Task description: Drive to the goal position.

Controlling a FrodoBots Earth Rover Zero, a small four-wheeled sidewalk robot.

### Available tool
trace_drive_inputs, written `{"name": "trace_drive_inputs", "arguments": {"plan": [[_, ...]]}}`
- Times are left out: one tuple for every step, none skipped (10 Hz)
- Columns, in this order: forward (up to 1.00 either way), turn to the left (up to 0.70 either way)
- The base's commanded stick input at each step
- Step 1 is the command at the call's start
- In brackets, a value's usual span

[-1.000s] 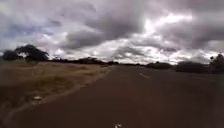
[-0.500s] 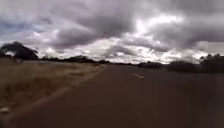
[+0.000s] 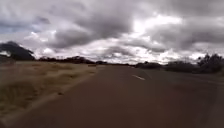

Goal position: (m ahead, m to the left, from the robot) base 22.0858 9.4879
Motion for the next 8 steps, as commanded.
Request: {"name": "trace_drive_inputs", "arguments": {"plan": [[1.00, -0.32], [1.00, -0.11], [1.00, 0.04], [1.00, 0.04], [1.00, 0.04], [1.00, 0.04], [1.00, 0.04], [1.00, 0.04]]}}
